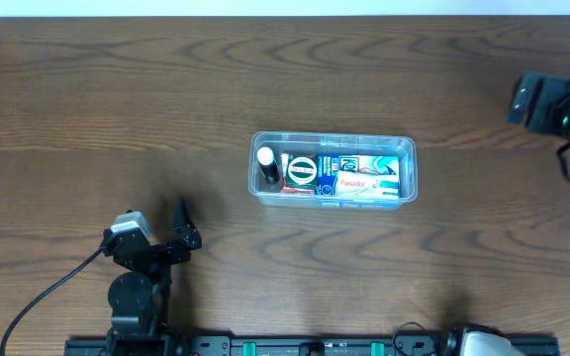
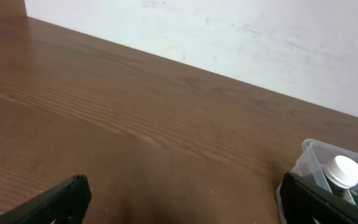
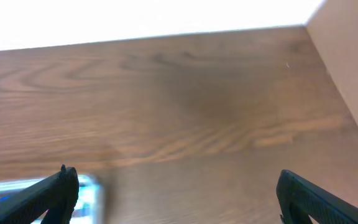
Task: Pack container
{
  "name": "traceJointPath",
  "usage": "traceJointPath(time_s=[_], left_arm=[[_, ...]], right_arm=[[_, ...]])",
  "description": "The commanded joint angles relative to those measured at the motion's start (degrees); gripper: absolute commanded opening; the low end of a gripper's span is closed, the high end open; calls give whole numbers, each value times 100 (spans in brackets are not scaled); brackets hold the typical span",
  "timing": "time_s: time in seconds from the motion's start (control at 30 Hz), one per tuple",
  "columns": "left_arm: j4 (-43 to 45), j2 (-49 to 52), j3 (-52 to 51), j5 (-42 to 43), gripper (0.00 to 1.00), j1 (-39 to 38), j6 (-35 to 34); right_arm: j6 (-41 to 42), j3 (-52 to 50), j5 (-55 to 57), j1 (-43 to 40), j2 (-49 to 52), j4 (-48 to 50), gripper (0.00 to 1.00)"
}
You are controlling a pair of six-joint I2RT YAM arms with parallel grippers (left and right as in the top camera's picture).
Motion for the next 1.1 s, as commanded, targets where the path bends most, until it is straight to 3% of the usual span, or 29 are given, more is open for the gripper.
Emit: traceJointPath(time_s=[0.0,0.13,0.33,0.5,0.83,1.07], left_arm=[[-225,-35,-87,61,98,31,96],[-223,-35,-87,61,98,31,96],[-223,-35,-87,61,98,31,96],[-225,-35,-87,61,98,31,96],[-223,-35,-87,61,98,31,96],[-225,-35,-87,61,98,31,96]], right_arm=[[-256,-457,299,555,-918,155,99],[-295,-1648,455,922,-1915,1036,99],[245,-4203,249,940,-3598,4046,99],[328,-5923,247,942,-4710,5641,99],[372,-8172,-50,1036,-6815,6166,99],[522,-8802,-50,1099,-7208,6133,99]])
